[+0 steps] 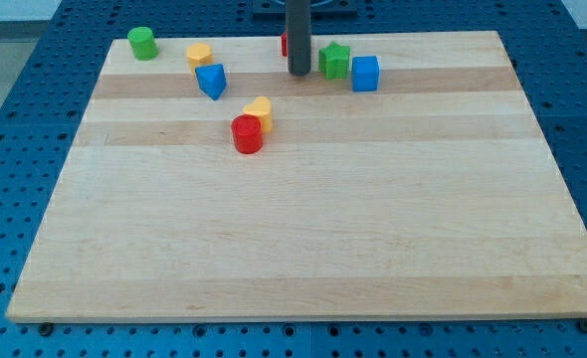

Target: Move the green star towards top right side

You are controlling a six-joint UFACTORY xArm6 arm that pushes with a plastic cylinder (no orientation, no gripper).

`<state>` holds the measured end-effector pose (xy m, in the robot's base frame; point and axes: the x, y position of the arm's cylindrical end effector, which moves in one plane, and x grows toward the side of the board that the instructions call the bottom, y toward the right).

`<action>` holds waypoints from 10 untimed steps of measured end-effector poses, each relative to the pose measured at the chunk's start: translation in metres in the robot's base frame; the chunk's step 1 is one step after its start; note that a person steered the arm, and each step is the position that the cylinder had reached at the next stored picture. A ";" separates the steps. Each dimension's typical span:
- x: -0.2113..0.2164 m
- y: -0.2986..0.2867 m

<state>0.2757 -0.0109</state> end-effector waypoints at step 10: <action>-0.033 0.095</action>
